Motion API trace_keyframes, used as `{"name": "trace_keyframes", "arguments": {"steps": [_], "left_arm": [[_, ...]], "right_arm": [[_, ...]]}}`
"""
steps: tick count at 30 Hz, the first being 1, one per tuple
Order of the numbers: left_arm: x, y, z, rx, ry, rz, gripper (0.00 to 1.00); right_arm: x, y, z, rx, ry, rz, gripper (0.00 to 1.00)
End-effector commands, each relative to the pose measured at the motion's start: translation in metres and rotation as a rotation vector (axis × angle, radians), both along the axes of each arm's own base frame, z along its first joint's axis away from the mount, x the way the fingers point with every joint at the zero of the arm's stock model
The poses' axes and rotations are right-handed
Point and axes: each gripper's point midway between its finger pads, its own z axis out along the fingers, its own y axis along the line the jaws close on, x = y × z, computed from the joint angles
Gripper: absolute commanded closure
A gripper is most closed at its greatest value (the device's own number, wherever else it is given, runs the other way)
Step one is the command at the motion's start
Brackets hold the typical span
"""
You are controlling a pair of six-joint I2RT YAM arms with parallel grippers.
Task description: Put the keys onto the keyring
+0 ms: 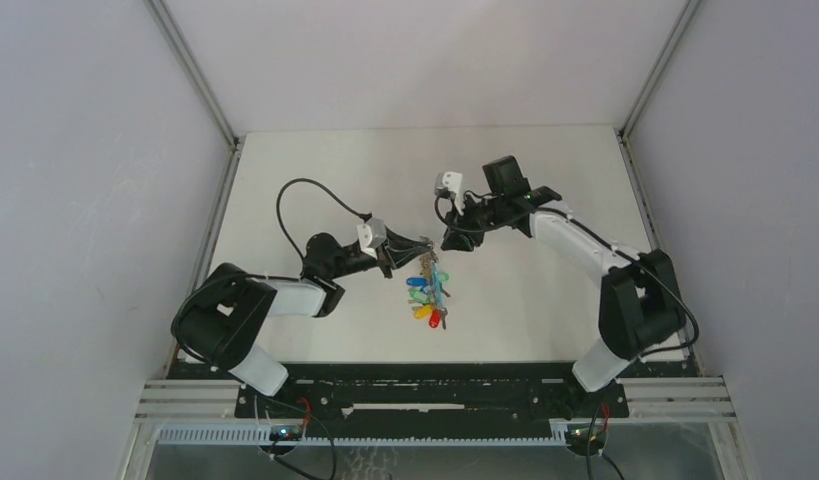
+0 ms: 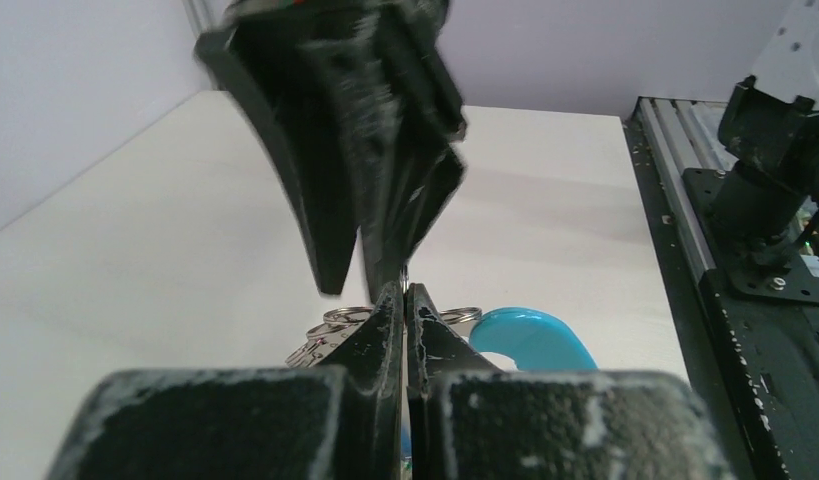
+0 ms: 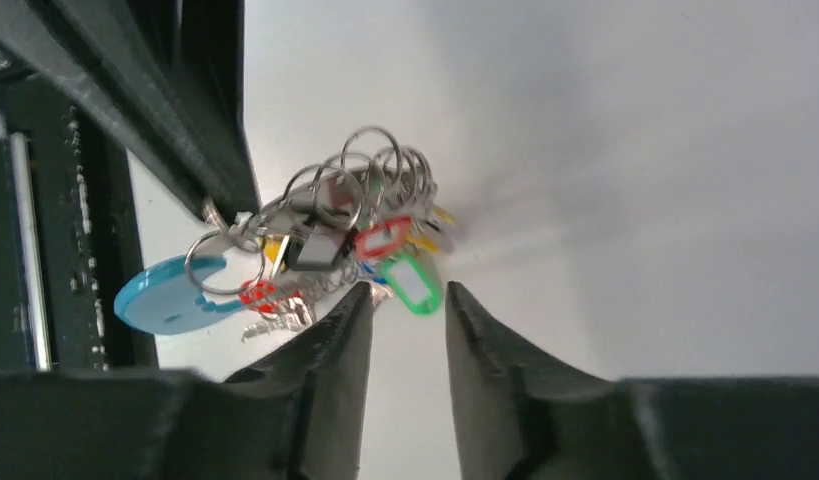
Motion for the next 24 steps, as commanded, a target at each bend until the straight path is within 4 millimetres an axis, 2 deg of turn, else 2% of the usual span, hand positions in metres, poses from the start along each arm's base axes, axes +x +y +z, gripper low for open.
{"name": "trace_keyframes", "arguments": {"steps": [1,4,6,7,8,11,14,15,16,19,22,24], "left_arm": [[0.017,0.005,0.006,-0.02,-0.025,0.097,1.0],[0.031,0.004,-0.003,0.007,0.049,0.148,1.0],[0.044,0.002,-0.01,0.039,0.108,0.194,1.0],[0.051,0.002,-0.015,0.061,0.146,0.22,1.0],[0.057,0.0,-0.02,0.083,0.177,0.241,1.0],[0.076,-0.003,-0.026,0.112,0.25,0.309,1.0],[0.097,-0.01,-0.037,0.136,0.352,0.365,0.99],[0.104,-0.013,-0.044,0.147,0.386,0.38,0.98],[0.112,-0.017,-0.041,0.143,0.399,0.394,0.98],[0.127,-0.027,-0.051,0.177,0.449,0.434,0.94],[0.141,-0.036,-0.063,0.236,0.487,0.475,0.87],[0.146,-0.039,-0.063,0.22,0.506,0.484,0.77]], "right_arm": [[0.021,-0.024,0.042,-0.002,-0.189,-0.249,0.56],[0.029,-0.044,0.06,0.052,-0.226,-0.471,0.34],[0.032,-0.06,0.067,0.088,-0.246,-0.622,0.27],[0.036,-0.075,0.067,0.088,-0.266,-0.734,0.25],[0.031,-0.083,0.075,0.124,-0.272,-0.79,0.19],[0.013,-0.101,0.08,0.181,-0.283,-0.869,0.02],[-0.004,-0.116,0.077,0.249,-0.28,-0.954,0.0],[-0.01,-0.121,0.067,0.254,-0.272,-0.974,0.0],[-0.014,-0.127,0.063,0.265,-0.273,-0.996,0.0],[-0.022,-0.139,0.053,0.276,-0.277,-1.053,0.0],[-0.025,-0.152,0.05,0.282,-0.294,-1.11,0.0],[-0.026,-0.159,0.05,0.289,-0.314,-1.143,0.0]]}}
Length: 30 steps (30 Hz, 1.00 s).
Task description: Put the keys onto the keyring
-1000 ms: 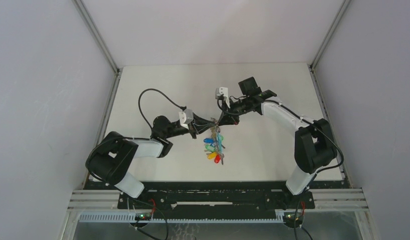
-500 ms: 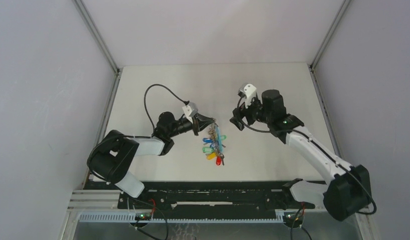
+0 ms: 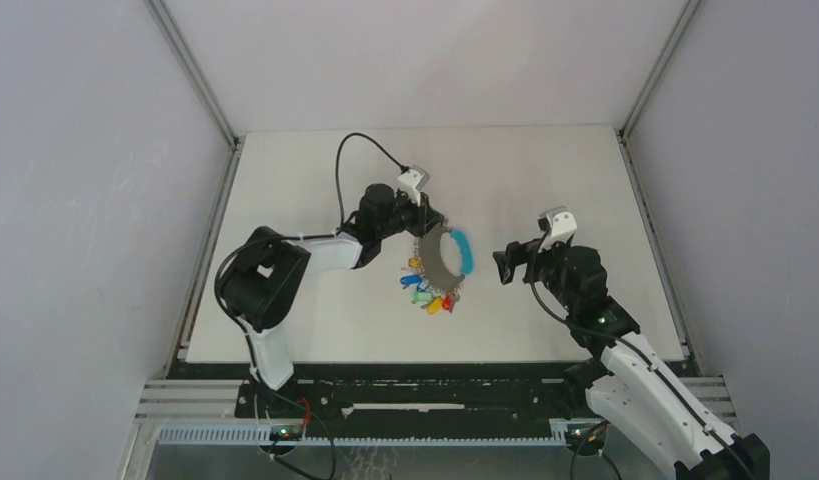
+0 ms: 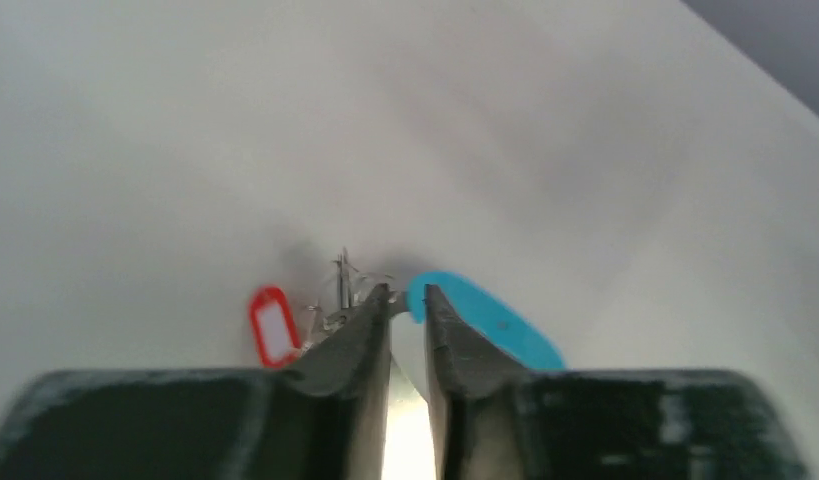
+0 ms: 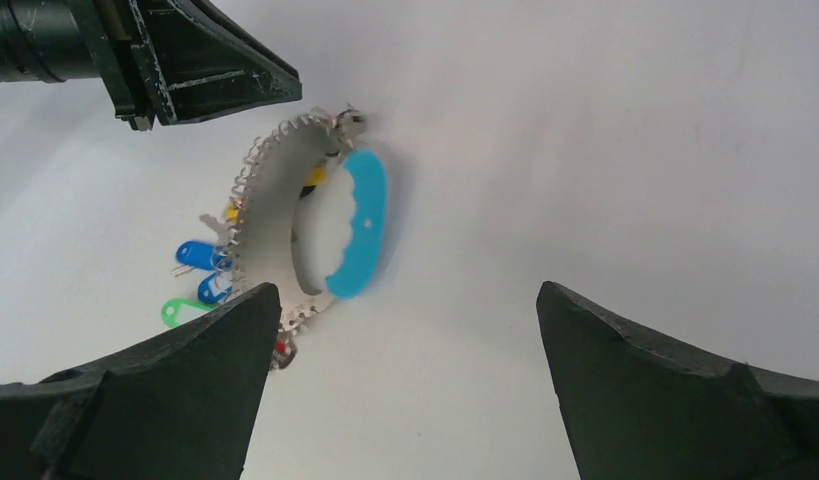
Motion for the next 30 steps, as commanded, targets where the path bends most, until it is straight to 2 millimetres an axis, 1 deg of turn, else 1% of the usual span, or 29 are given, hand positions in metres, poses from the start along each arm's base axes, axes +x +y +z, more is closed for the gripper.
{"name": "trace_keyframes", "arguments": {"steps": [1,4,5,7,8,10,11,13,14,16,20,22,24,26,27,30], "left_arm": [[0.019,-0.008,0.014,-0.016,0.03,0.093,0.7],[0.024,0.009,0.026,-0.033,0.007,0.188,0.56],[0.024,0.017,0.032,-0.039,0.001,0.223,0.48],[0.026,0.042,0.041,-0.061,0.004,0.305,0.33],[0.026,0.057,0.05,-0.095,0.013,0.362,0.21],[0.025,0.089,0.053,-0.145,0.051,0.462,0.01],[0.025,0.109,0.053,-0.172,0.07,0.517,0.0],[0.018,0.149,0.043,-0.191,0.134,0.643,0.0],[0.013,0.164,0.043,-0.189,0.149,0.696,0.0],[0.004,0.188,0.043,-0.139,0.157,0.792,0.0],[-0.017,0.23,0.039,0.021,0.159,0.942,0.0],[-0.028,0.256,0.038,0.091,0.123,1.03,0.0],[-0.04,0.274,0.043,0.114,0.07,1.086,0.0],[-0.05,0.288,0.048,0.114,0.018,1.131,0.0],[-0.053,0.294,0.054,0.102,-0.006,1.155,0.0],[-0.06,0.302,0.07,0.047,-0.061,1.184,0.0]], "right_arm": [[0.008,-0.022,0.021,0.068,-0.092,-0.15,0.0],[0.007,-0.029,0.019,0.078,-0.109,-0.189,0.0],[0.008,-0.03,0.021,0.084,-0.121,-0.196,0.0],[0.007,-0.035,0.019,0.092,-0.133,-0.225,0.0],[0.007,-0.038,0.019,0.1,-0.141,-0.239,0.0],[0.007,-0.041,0.019,0.1,-0.149,-0.252,0.0],[0.006,-0.043,0.019,0.098,-0.15,-0.262,0.0],[0.006,-0.048,0.02,0.095,-0.158,-0.287,0.0],[0.005,-0.051,0.021,0.094,-0.164,-0.298,0.0],[0.005,-0.054,0.023,0.095,-0.179,-0.309,0.0],[0.005,-0.061,0.025,0.086,-0.199,-0.342,0.0],[0.005,-0.063,0.023,0.08,-0.203,-0.351,0.0],[0.005,-0.065,0.022,0.078,-0.209,-0.355,0.0],[0.006,-0.066,0.022,0.074,-0.217,-0.362,0.0],[0.006,-0.066,0.023,0.072,-0.221,-0.363,0.0],[0.007,-0.069,0.025,0.062,-0.233,-0.371,0.0]]}}
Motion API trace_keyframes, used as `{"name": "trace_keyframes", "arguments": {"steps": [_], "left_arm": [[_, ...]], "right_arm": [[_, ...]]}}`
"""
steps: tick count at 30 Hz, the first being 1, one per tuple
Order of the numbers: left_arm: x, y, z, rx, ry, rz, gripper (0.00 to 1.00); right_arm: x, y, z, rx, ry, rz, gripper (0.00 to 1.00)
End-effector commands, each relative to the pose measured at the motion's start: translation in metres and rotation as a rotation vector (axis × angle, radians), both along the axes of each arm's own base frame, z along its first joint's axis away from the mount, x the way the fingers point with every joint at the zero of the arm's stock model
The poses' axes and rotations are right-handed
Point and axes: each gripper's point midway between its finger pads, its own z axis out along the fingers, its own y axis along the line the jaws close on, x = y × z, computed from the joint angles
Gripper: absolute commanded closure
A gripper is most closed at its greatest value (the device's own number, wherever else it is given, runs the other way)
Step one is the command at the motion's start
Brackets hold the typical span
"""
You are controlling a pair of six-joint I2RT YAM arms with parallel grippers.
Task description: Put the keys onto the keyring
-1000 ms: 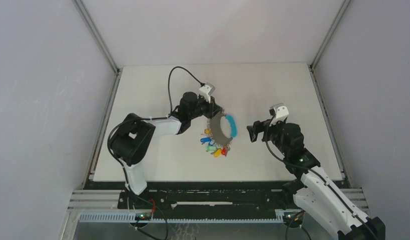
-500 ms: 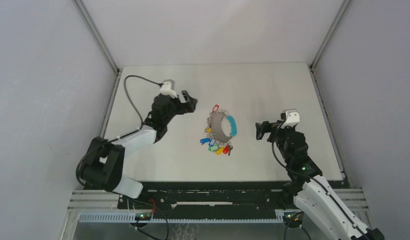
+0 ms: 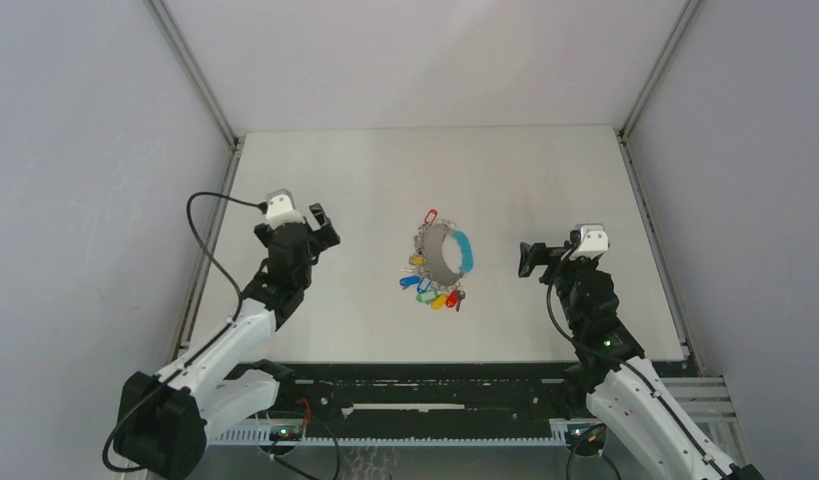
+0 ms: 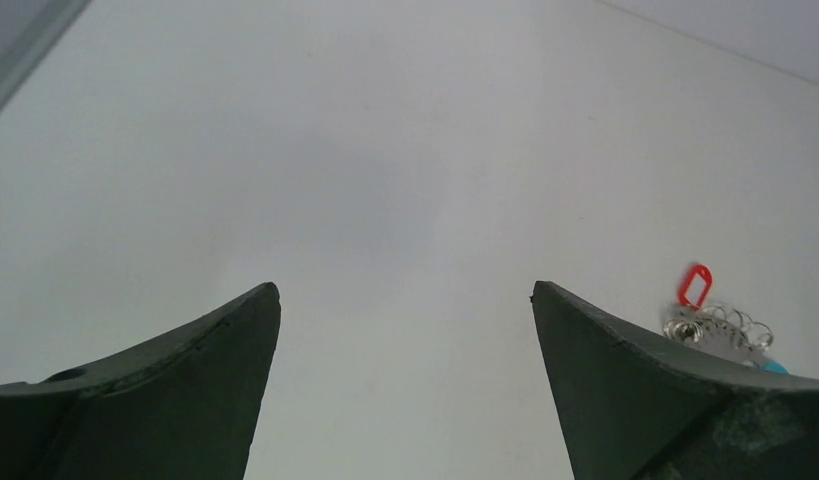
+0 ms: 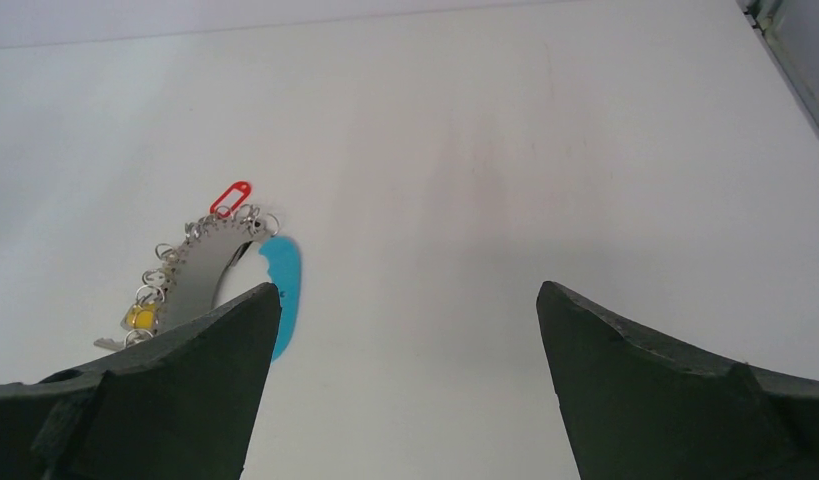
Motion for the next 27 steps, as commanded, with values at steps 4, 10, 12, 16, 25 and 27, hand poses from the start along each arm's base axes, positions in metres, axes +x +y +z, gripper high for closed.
{"name": "trace_keyframes", "arguments": {"steps": [4,10,12,16,25,27], "left_arm": [[-0.015,0.029,0.03,0.045,-0.17,0.092,0.0],[-0.021,0.033,0.038,0.027,-0.255,0.103,0.0],[-0.021,0.034,0.037,0.028,-0.254,0.108,0.0],[-0.021,0.036,0.037,0.028,-0.254,0.118,0.0],[-0.023,0.037,0.039,0.01,-0.273,0.13,0.0],[-0.023,0.037,0.039,0.014,-0.271,0.127,0.0]], "right_arm": [[0.003,-0.01,0.02,-0.007,-0.074,-0.047,0.0],[0.003,-0.016,0.016,-0.022,-0.075,-0.078,0.0],[0.002,-0.02,0.015,-0.025,-0.073,-0.097,0.0],[0.001,-0.024,0.013,-0.024,-0.073,-0.12,0.0],[0.0,-0.024,0.016,-0.022,-0.089,-0.116,0.0],[0.0,-0.024,0.017,-0.023,-0.09,-0.114,0.0]]}}
